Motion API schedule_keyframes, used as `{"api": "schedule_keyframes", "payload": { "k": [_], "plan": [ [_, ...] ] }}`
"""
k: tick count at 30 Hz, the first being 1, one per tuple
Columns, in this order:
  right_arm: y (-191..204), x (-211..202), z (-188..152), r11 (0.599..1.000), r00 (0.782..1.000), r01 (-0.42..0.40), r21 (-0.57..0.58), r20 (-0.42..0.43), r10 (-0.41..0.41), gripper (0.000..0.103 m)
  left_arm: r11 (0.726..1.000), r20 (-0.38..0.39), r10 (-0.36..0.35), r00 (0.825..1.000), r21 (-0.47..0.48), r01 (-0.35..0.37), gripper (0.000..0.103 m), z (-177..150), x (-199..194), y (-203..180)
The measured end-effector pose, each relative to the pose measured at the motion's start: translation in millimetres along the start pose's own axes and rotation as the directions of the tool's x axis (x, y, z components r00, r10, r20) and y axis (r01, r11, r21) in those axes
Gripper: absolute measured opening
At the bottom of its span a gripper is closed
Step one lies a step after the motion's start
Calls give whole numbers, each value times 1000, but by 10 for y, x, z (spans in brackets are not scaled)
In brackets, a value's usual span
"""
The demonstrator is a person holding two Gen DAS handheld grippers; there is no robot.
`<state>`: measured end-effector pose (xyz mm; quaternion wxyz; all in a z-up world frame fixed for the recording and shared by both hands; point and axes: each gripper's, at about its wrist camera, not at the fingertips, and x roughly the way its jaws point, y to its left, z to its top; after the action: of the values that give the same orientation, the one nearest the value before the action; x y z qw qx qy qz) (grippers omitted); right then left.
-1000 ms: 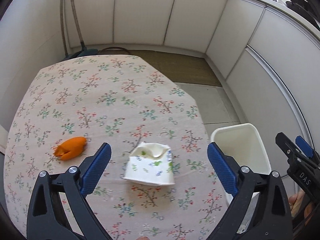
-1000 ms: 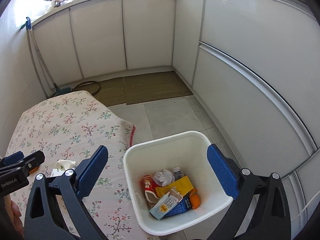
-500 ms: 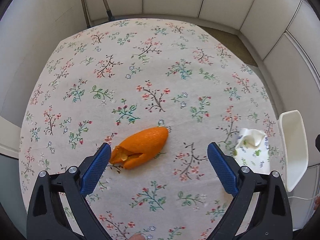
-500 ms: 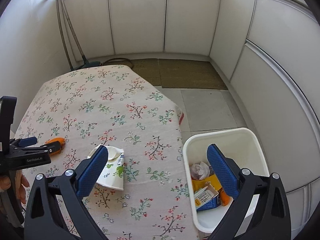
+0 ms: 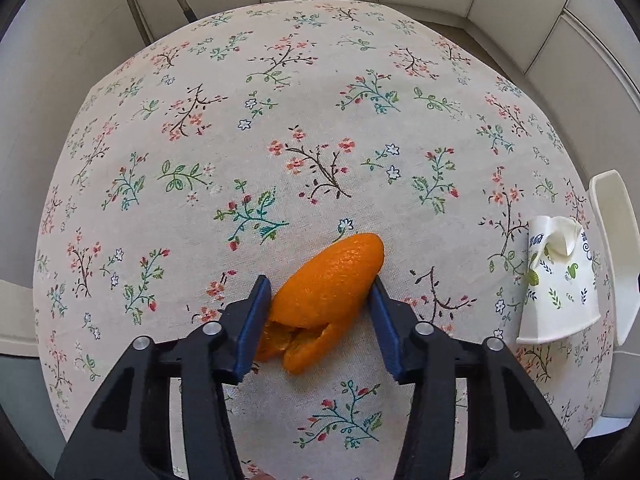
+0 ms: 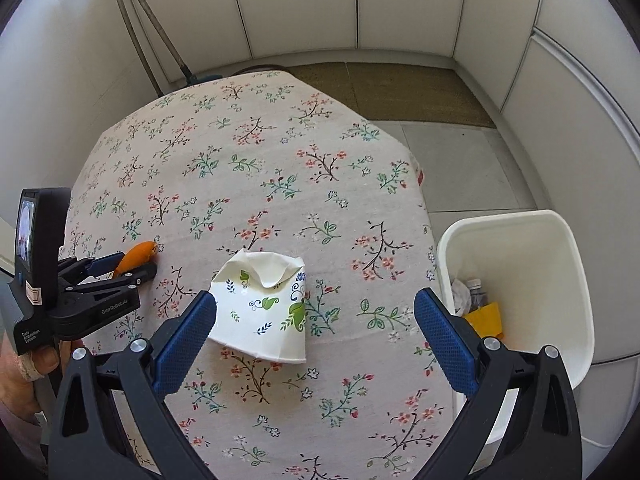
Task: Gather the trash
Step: 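Grasp the small orange peel with the left tool while the right tool grasps the white paper cup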
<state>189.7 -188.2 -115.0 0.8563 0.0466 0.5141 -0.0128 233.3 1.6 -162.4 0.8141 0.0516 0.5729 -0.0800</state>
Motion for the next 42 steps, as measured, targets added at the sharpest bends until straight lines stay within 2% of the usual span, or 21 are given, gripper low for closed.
{"api": "schedule_keyframes", "payload": {
  "k": [3,5,7,10,13,19,27,33,36,42],
  "plan": [
    [16,59,-7,1000,1000,1,10,-17,0,96,1000,13,-5,1000,-19,5,26,-32,-59,47],
    [20,102,-4,1000,999,-8,27,-31,9,96,999,25,-10,1000,-46,11,21,-60,-134,98],
    [27,161,-1,999,998,-23,49,-50,25,96,997,48,-8,999,-73,12,19,-92,-260,150],
    [75,284,-8,995,995,-40,91,-92,48,96,992,123,12,992,-126,4,19,-174,-565,261],
    [180,380,-24,994,992,-50,93,-108,60,96,979,209,34,977,-203,9,19,-276,-954,426],
    [348,590,-64,996,988,-25,80,-149,36,96,956,340,145,929,-290,-43,19,-462,-1591,664],
    [604,849,-140,999,978,0,51,-210,10,96,932,383,208,900,-358,-63,19,-599,-1852,976],
    [654,876,-126,999,982,21,49,-191,-11,96,918,414,240,878,-390,-67,19,-652,-2000,1077],
    [681,878,-87,998,985,24,50,-171,-16,86,912,418,269,868,-400,-90,19,-680,-2031,1108],
    [771,815,-72,1000,990,7,28,-138,-3,82,897,414,319,853,-423,-130,19,-729,-2088,1199]
  ]
}}
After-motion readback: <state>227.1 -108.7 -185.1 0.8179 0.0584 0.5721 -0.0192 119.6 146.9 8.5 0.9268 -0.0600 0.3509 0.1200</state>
